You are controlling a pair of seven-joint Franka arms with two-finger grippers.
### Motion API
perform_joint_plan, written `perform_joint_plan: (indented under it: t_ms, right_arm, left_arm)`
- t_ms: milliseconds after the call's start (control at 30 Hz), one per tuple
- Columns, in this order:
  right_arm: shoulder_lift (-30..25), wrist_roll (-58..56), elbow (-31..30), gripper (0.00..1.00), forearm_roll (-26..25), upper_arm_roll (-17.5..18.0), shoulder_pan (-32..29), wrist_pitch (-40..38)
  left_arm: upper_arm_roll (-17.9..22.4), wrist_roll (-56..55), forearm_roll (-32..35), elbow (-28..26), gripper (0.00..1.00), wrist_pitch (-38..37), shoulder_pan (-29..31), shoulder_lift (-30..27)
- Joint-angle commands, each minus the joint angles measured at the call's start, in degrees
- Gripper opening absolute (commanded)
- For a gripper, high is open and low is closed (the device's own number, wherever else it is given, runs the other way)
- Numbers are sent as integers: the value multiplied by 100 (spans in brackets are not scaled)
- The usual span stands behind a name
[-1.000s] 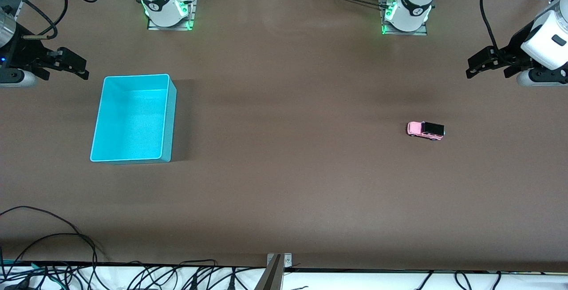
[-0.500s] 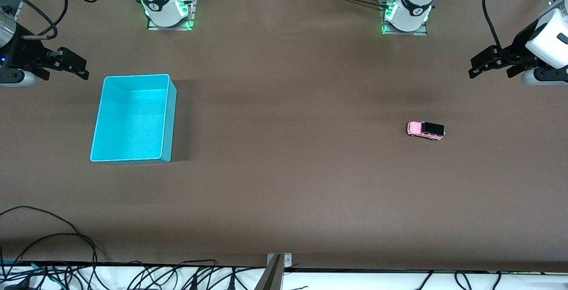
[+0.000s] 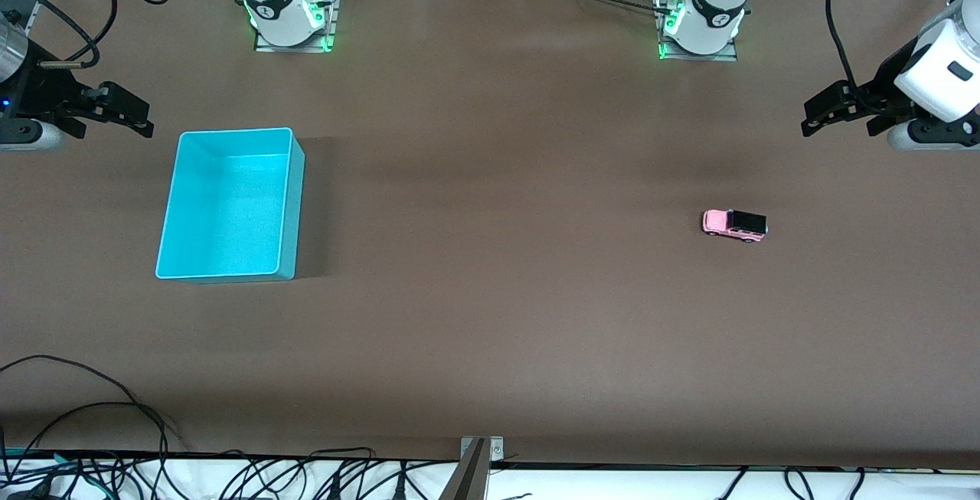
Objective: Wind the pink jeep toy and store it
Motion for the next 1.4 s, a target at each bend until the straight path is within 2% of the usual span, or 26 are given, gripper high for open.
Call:
perform_joint_plan:
  t_ms: [0, 300, 667, 900, 1067, 1100, 1367]
  right_arm:
    - [-20, -63, -2, 100, 110, 0, -38, -13]
    - [-20, -63, -2, 100, 110, 0, -38, -13]
    - [-20, -63, -2, 100, 110, 0, -38, -13]
    - [-29, -54, -2, 100, 110, 0, -38, -13]
    - [-20, -54, -2, 100, 110, 0, -38, -13]
    - [-20, -54, -2, 100, 110, 0, -38, -13]
    - [-20, -54, -2, 100, 110, 0, -38, -13]
  left_arm:
    - [14, 363, -6, 124, 100, -94, -100, 114]
    - [31, 2173, 64, 53, 100, -94, -12, 254]
    - [58, 4370, 91, 10, 100, 187, 129, 825]
    - [40, 4996, 504, -61, 100, 371, 155, 1318]
    - [40, 5846, 539, -578, 100, 792, 190, 1309]
    - [31, 6545, 548, -1058, 100, 1428, 373, 1283]
    - [31, 7947, 487, -1922, 100, 2610, 559, 1292]
